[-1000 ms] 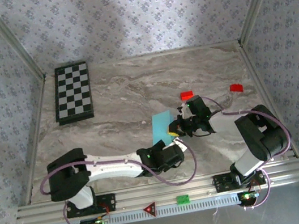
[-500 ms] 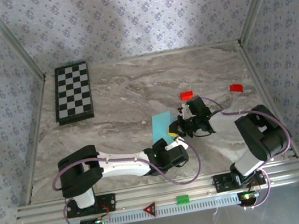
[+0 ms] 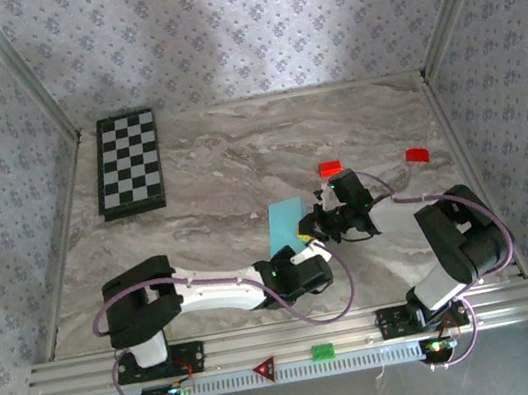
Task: Fold a paper plane with a square sheet of paper (pick it up from the middle)
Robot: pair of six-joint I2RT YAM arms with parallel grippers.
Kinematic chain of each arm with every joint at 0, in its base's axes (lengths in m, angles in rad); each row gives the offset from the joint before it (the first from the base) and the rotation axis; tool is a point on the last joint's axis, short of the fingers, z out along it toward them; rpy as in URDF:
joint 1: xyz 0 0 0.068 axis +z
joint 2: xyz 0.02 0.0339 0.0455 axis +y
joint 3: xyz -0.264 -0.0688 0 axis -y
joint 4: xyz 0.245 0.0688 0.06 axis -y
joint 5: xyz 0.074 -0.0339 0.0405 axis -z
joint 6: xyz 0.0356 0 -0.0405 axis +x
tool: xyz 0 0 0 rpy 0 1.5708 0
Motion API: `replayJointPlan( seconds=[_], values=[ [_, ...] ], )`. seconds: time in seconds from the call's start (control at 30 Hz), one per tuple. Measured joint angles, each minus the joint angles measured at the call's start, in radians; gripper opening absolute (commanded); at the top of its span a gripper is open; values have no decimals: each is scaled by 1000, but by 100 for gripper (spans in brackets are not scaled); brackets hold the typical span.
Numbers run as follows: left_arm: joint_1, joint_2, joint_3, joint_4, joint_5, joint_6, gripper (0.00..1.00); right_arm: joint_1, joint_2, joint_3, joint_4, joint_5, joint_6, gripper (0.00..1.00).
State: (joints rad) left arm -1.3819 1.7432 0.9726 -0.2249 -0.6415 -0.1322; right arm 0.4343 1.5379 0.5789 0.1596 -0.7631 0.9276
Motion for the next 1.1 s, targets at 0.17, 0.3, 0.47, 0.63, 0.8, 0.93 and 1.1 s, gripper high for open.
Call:
replayJointPlan(
  seconds=[0.17, 0.3, 0.47, 0.63, 0.8, 0.93, 1.1],
  values=[
    [6, 0, 0, -1, 2, -8, 40, 0, 0, 0, 0, 0, 0, 10],
    [8, 0, 0, -1, 2, -15, 36, 0, 0, 0, 0, 0, 0, 10],
    [8, 0, 0, -4, 9, -19, 31, 0, 0, 0, 0, 0, 0, 10],
    [8, 0, 0, -4, 27, -33, 26, 0, 0, 0, 0, 1, 0, 11],
    [8, 0, -1, -3, 48, -45, 11, 0, -6, 0, 0, 8, 0, 11],
    [12, 0, -1, -3, 54, -58, 1, 0, -7, 0, 0, 8, 0, 15],
    [28, 0, -2, 0, 89, -79, 0, -9, -26, 0, -5, 8, -5, 33]
  ],
)
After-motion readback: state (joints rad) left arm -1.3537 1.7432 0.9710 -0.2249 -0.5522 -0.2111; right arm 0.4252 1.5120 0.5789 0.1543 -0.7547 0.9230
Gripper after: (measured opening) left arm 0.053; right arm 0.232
